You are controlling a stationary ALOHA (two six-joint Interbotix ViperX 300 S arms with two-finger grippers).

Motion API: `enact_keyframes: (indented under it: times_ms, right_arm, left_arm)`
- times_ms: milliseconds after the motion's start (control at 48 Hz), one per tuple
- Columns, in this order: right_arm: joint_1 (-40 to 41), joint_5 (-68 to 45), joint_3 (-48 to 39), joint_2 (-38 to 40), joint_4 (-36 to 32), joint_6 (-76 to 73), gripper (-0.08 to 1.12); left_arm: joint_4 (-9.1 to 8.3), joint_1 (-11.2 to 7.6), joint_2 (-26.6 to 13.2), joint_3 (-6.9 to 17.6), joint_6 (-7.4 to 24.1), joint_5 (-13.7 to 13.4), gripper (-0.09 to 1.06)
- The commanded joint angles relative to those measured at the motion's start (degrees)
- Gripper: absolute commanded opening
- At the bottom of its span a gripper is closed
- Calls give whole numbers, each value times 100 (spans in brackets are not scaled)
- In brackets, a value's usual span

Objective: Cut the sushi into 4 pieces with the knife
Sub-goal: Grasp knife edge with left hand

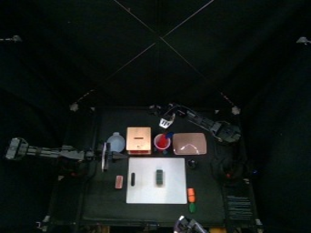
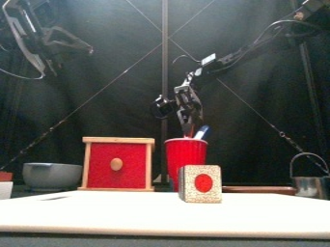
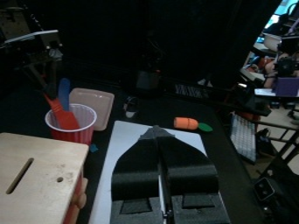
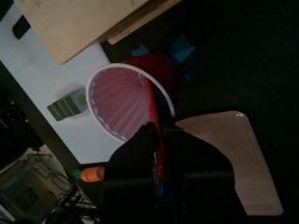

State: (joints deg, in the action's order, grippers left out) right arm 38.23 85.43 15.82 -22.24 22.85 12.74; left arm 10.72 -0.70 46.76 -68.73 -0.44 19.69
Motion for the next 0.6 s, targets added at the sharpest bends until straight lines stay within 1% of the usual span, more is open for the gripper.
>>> enact_keyframes:
  times_ms: [21, 146, 208, 292, 312, 354, 396, 458, 521, 562, 604]
  right_arm:
    - [0, 88, 352, 536, 44, 0, 8]
    - [-123, 114, 378, 1002, 70, -9, 8]
    - [-229, 123, 308, 1222, 79, -9, 8]
    - [-396, 123, 132, 1547, 79, 0, 8]
    - [-431, 123, 88, 1608, 79, 0, 8]
    - [-519, 97, -26, 1758, 79, -9, 8]
    - [-633, 53, -167, 1916, 79, -9, 8]
    - [-817, -105, -369, 2127, 70, -9, 8]
    - [-1002, -396, -624, 2417, 62, 0, 8]
    - [-1081, -606, -809, 2610, 79, -9, 8]
    - [-1160, -826, -1011, 2813, 79, 0, 8]
  left_arm:
    - [9, 0, -18, 79, 0, 53, 2]
    - [9, 62, -18, 88, 26, 79, 2]
    - [0, 114, -18, 88, 35, 185, 2]
    - [0, 229, -18, 88, 44, 536, 2]
    - [-9, 264, -18, 79, 44, 677, 3]
    - [-9, 308, -18, 70, 44, 861, 3]
    - [-9, 378, -18, 62, 53, 1143, 5]
    - [0, 475, -18, 35, 53, 1424, 6]
    - [9, 615, -18, -18, 44, 1775, 7]
    - [9, 712, -26, -53, 44, 1951, 8]
    - [9, 756, -18, -70, 44, 2057, 8]
